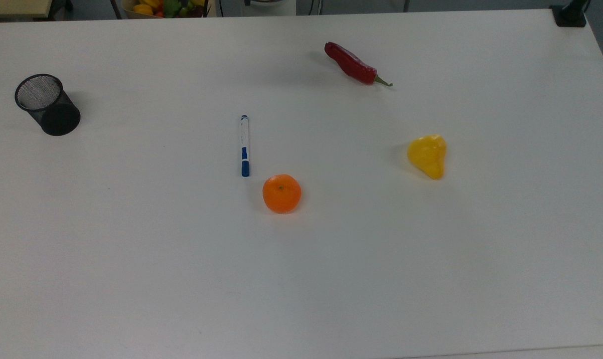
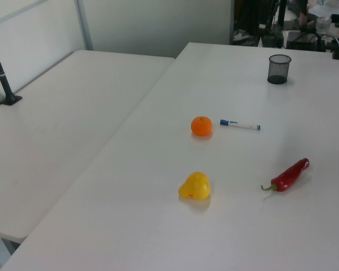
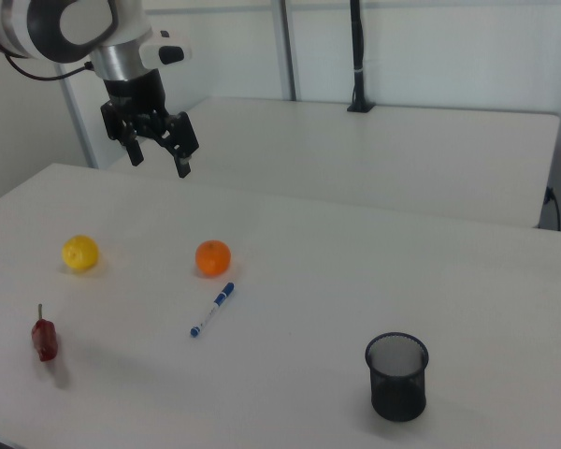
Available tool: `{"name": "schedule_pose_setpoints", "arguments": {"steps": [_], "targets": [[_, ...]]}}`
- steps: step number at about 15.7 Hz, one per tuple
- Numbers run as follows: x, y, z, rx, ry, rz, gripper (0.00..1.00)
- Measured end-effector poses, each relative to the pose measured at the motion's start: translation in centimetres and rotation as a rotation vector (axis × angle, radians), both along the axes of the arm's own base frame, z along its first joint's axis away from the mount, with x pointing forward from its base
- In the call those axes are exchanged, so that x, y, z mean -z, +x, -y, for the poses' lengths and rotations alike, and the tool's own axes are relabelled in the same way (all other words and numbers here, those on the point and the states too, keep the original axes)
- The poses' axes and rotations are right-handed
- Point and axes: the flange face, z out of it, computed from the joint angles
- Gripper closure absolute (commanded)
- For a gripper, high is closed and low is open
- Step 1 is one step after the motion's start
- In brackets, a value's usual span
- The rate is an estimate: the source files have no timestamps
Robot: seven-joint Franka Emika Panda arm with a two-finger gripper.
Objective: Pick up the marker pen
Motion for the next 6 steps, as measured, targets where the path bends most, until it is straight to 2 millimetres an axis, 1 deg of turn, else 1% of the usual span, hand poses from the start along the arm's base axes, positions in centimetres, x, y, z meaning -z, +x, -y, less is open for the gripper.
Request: {"name": "schedule_pose_setpoints", "arguments": {"steps": [2, 6], "targets": [[0.54, 0.29, 0.04, -0.018, -0.006, -0.005, 0.00], [0.68, 0.31, 0.03, -0.023, -0.007, -0.007, 0.00]]}}
